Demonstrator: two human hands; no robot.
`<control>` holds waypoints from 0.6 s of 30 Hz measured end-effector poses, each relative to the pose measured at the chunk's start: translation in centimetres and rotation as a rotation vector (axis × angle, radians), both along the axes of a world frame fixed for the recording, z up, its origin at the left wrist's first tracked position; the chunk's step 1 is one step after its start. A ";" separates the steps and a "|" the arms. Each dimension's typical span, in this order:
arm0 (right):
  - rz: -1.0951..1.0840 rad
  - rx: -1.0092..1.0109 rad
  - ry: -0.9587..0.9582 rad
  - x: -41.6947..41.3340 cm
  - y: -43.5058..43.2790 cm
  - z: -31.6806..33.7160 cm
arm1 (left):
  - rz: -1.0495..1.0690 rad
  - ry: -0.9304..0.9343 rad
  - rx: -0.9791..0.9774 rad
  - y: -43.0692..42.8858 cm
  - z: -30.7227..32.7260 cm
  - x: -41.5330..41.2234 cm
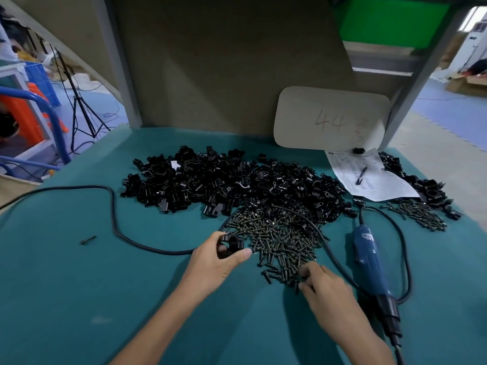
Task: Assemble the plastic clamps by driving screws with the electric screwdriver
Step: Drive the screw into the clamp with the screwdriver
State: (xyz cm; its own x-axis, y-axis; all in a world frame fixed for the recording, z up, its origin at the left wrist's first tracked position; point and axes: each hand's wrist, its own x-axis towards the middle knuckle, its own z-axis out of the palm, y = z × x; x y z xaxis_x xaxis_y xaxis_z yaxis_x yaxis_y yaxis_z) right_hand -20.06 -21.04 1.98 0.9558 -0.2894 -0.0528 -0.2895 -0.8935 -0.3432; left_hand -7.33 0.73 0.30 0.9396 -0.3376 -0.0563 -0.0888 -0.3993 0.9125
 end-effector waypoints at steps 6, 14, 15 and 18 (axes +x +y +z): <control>-0.114 0.287 -0.209 -0.1 -0.1 0.2 | -0.033 -0.081 0.082 -0.3 -0.4 -0.2; -0.103 1.064 -0.354 3.5 1.5 0.5 | -0.137 -0.136 0.153 -0.6 -0.6 -0.1; -0.115 1.140 -0.368 4.0 1.7 0.5 | -0.153 -0.145 0.153 -0.6 -0.7 -0.1; -0.136 1.355 -0.408 5.5 2.8 0.5 | -0.175 -0.207 0.169 -0.7 -0.9 0.2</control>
